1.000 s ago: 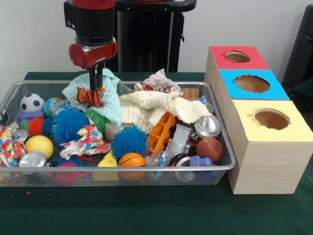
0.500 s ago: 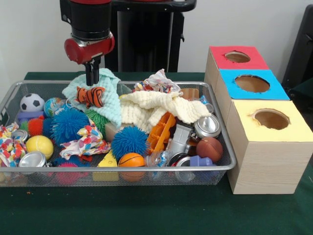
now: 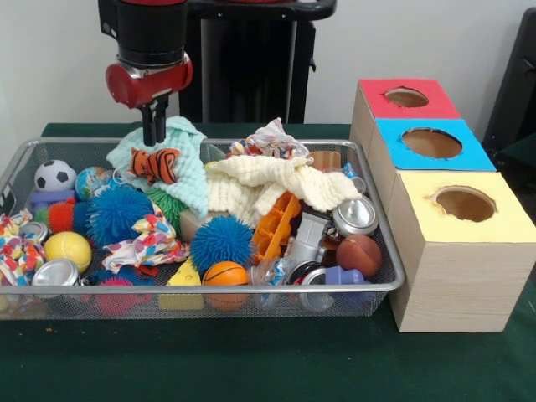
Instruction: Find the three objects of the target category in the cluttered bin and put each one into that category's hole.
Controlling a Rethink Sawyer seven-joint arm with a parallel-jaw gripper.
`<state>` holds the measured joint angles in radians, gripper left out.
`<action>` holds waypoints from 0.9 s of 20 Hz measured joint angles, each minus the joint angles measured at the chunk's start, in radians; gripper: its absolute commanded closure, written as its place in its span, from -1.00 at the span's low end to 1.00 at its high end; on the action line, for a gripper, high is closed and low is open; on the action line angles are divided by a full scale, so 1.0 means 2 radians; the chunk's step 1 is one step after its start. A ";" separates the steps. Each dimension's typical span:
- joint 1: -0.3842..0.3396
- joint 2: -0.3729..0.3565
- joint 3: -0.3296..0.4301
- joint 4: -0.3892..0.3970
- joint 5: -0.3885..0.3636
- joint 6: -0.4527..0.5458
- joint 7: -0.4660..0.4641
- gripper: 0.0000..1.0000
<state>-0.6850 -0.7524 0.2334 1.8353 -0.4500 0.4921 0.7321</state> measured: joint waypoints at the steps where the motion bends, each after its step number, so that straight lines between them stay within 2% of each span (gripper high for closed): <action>1: -0.001 0.000 0.001 0.000 0.000 0.000 0.000 1.00; 2: -0.003 0.000 0.001 0.000 0.000 0.001 0.000 1.00; 3: -0.004 0.000 0.002 0.000 0.000 0.001 0.000 -1.00; 13: -0.044 0.000 0.020 0.000 -0.001 0.011 0.000 -1.00; 18: -0.065 0.002 0.033 0.000 -0.015 0.012 0.000 -1.00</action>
<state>-0.8141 -0.7482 0.3002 1.8355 -0.4791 0.5159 0.7321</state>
